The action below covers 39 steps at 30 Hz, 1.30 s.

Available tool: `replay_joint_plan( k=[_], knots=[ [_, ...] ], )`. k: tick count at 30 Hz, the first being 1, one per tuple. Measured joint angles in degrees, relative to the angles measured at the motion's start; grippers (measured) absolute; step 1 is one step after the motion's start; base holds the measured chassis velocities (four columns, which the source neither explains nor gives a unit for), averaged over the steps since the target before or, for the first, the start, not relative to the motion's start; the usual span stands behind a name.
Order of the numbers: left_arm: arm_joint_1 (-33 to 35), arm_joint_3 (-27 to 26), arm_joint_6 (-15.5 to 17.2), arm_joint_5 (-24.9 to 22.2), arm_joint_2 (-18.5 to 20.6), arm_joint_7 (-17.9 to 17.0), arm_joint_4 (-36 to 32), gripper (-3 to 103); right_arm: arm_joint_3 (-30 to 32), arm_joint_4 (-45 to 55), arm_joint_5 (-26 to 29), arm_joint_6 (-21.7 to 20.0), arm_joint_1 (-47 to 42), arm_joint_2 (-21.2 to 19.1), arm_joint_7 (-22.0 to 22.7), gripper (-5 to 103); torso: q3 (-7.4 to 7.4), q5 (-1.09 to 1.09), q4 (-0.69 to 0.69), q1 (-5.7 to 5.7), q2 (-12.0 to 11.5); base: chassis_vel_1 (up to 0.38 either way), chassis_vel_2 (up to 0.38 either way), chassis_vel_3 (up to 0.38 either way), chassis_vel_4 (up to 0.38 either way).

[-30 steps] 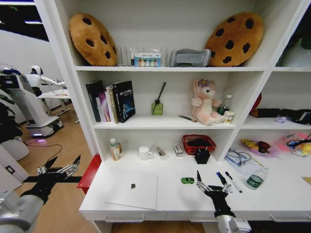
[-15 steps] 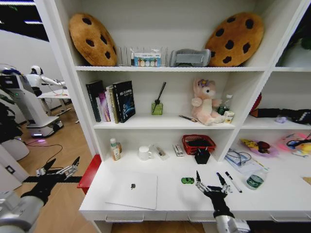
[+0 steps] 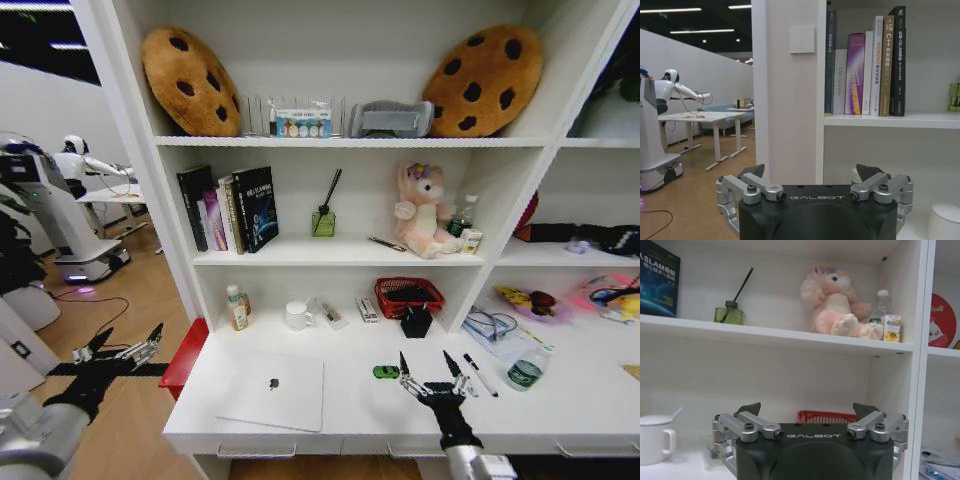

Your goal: Organize the objects on the table.

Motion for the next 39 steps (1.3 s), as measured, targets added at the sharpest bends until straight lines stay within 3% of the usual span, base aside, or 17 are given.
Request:
replay_joint_plan(
  k=[1, 2, 4, 7, 9, 10, 11, 13, 14, 16, 22, 28, 29, 30, 31, 32, 39],
  knots=[
    [0.0, 0.0, 0.0, 0.01, 0.01, -0.01, 0.0, 100, 3.42, -3.49, 3.43, 0.2, 2.11, -2.15, -5.73, 100, 0.0, 0.01, 0.0, 0.0, 0.0, 0.0, 0.0, 0.0, 0.0],
    [0.0, 0.0, 0.0, 0.01, 0.01, -0.01, 0.0, 100, 3.42, -3.49, 3.43, 0.2, 2.11, -2.15, -5.73, 100, 0.0, 0.01, 0.0, 0.0, 0.0, 0.0, 0.0, 0.0, 0.0],
    [0.0, 0.0, 0.0, 0.0, 0.02, 0.0, 0.0, 100, 7.62, -9.06, 6.8, 1.62, 5.71, -5.79, -13.62, 100, 0.0, 0.03, 0.0, 0.0, 0.0, 0.0, 0.0, 0.0, 0.0],
    [0.0, 0.01, 0.0, 0.01, 0.02, -0.01, 0.0, 100, 9.56, -13.14, 4.96, 4.08, 8.7, -8.47, -16.37, 100, 0.01, 0.02, 0.0, 0.0, 0.0, 0.0, 0.0, 0.0, 0.0],
    [0.0, 0.01, 0.0, 0.01, 0.02, -0.01, 0.0, 100, 11.77, -18.8, 3.14, 8.18, 13.48, -13.85, -23.03, 100, 0.01, 0.03, 0.04, 0.01, 0.0, 0.0, 0.0, 0.0, 0.0],
    [0.0, 0.01, 0.0, 0.01, 0.03, -0.01, 0.0, 100, 11.83, -20.01, 6.72, 8.0, 14.25, -16.43, -27.29, 100, 0.01, 0.01, 0.02, 0.02, 0.0, 0.0, 0.0, 0.0, 0.0],
    [0.0, 0.01, 0.0, 0.01, 0.03, -0.01, 0.0, 100, 11.83, -20.01, 6.72, 8.0, 14.25, -16.43, -27.29, 100, 0.01, 0.01, 0.02, 0.02, 0.0, 0.0, 0.0, 0.0, 0.0],
    [0.0, 0.01, -0.01, 0.01, 0.03, -0.01, 0.01, 100, 11.13, -21.95, 17.2, 4.69, 15.19, -20.68, -37.24, 100, 0.01, 0.01, 0.0, 0.01, 0.0, 0.0, 0.0, 0.0, 0.0],
    [0.0, 0.01, -0.01, 0.01, 0.03, -0.01, 0.01, 100, 11.13, -21.95, 17.2, 4.69, 15.19, -20.68, -37.24, 100, 0.01, 0.01, 0.0, 0.01, 0.0, 0.0, 0.0, 0.0, 0.0],
    [0.0, 0.01, -0.01, 0.0, 0.03, -0.01, 0.02, 100, 9.59, -24.61, 21.13, 3.16, 16.97, -23.31, -41.3, 100, 0.01, -0.01, 0.0, 0.01, 0.0, 0.0, 0.0, 0.0, 0.0],
    [0.0, 0.01, -0.02, 0.0, 0.04, -0.01, 0.04, 100, 7.44, -23.01, 22.46, 0.29, 17.01, -24.67, -39.53, 100, 0.01, -0.01, 0.0, 0.01, 0.0, 0.0, 0.0, 0.0, 0.0],
    [0.0, 0.01, -0.03, 0.0, 0.03, 0.0, 0.04, 100, 7.95, -23.86, 22.25, -1.85, 16.91, -26.51, -46.75, 100, 0.0, -0.02, 0.0, 0.01, 0.0, 0.0, 0.0, 0.0, 0.0],
    [0.0, 0.01, -0.03, 0.0, 0.04, 0.0, 0.05, 100, 7.98, -24.74, 22.25, -1.88, 17.14, -27.29, -49.8, 100, 0.0, 0.0, -0.01, 0.0, 0.0, 0.0, 0.0, 0.0, 0.0],
    [0.0, 0.01, -0.04, 0.0, 0.04, 0.01, 0.05, 100, 7.97, -27.52, 22.0, -1.77, 17.99, -29.16, -56.37, 100, 0.0, -0.01, 0.0, 0.0, 0.0, 0.0, 0.0, 0.0, 0.0],
    [0.0, 0.01, -0.04, 0.0, 0.04, 0.01, 0.05, 100, 7.97, -27.52, 22.0, -1.77, 17.99, -29.16, -56.37, 100, 0.0, -0.01, 0.0, 0.0, 0.0, 0.0, 0.0, 0.0, 0.0],
    [0.0, 0.01, -0.04, 0.0, 0.04, 0.01, 0.05, 100, 7.4, -31.77, 21.4, -1.08, 19.86, -30.6, -61.4, 100, 0.0, 0.0, 0.01, 0.0, 0.01, 0.0, 0.0, 0.0, 0.0],
    [0.0, 0.01, -0.07, 0.0, 0.04, 0.02, 0.05, 100, 5.46, -38.3, 22.62, -1.78, 21.99, -31.82, -63.24, 100, 0.0, 0.01, 0.0, 0.0, 0.01, 0.0, 0.0, 0.0, 0.0]
  ],
)
